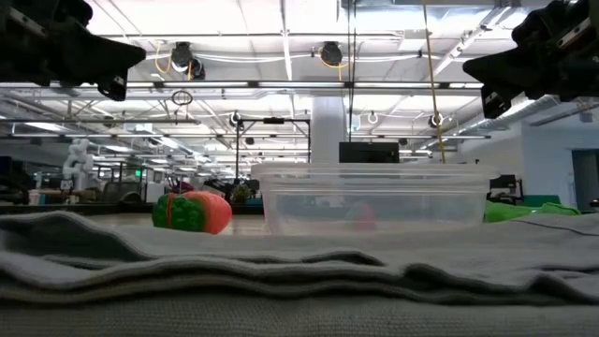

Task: Pick and placing Produce into tupperware
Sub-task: Put the green peas into the transparent bin

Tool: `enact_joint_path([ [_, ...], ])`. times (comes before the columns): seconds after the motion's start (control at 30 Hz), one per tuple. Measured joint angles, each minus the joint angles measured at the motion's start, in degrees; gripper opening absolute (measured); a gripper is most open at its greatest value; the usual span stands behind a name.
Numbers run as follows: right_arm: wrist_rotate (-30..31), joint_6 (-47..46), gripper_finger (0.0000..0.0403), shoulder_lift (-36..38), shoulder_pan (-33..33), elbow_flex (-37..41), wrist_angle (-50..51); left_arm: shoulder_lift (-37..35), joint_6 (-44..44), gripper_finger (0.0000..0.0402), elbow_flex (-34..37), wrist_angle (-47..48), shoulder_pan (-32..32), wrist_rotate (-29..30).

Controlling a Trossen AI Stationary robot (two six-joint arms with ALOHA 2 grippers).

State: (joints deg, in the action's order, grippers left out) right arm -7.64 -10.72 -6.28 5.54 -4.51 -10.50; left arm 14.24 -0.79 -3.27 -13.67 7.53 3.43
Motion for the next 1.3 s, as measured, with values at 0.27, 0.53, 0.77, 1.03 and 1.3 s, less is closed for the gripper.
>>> enact_joint_path([
  [0.27,0.0,3.56,0.0,0.0,0.0,0.0,0.03,0.0,-0.32,0.0005,-2.38,0.19,0.0,2.55],
  [0.53,0.0,3.25,0.0,-1.4,-0.02,0.02,-0.35,0.0,-2.34,0.0005,-3.69,-0.12,0.0,2.62],
  [0.77,-0.04,3.62,0.0,-6.05,-0.02,-3.2,-1.3,0.0,-3.04,0.0005,-3.69,0.06,0.0,2.9],
  [1.03,-0.02,1.88,0.0,-15.81,-0.02,-9.37,-0.22,0.0,-3.41,0.0005,-3.69,0.09,0.0,3.05],
  [1.3,0.07,-0.57,0.0,-23.51,-0.86,-19.52,11.22,0.0,-3.44,0.0005,-3.69,0.11,0.0,3.1],
])
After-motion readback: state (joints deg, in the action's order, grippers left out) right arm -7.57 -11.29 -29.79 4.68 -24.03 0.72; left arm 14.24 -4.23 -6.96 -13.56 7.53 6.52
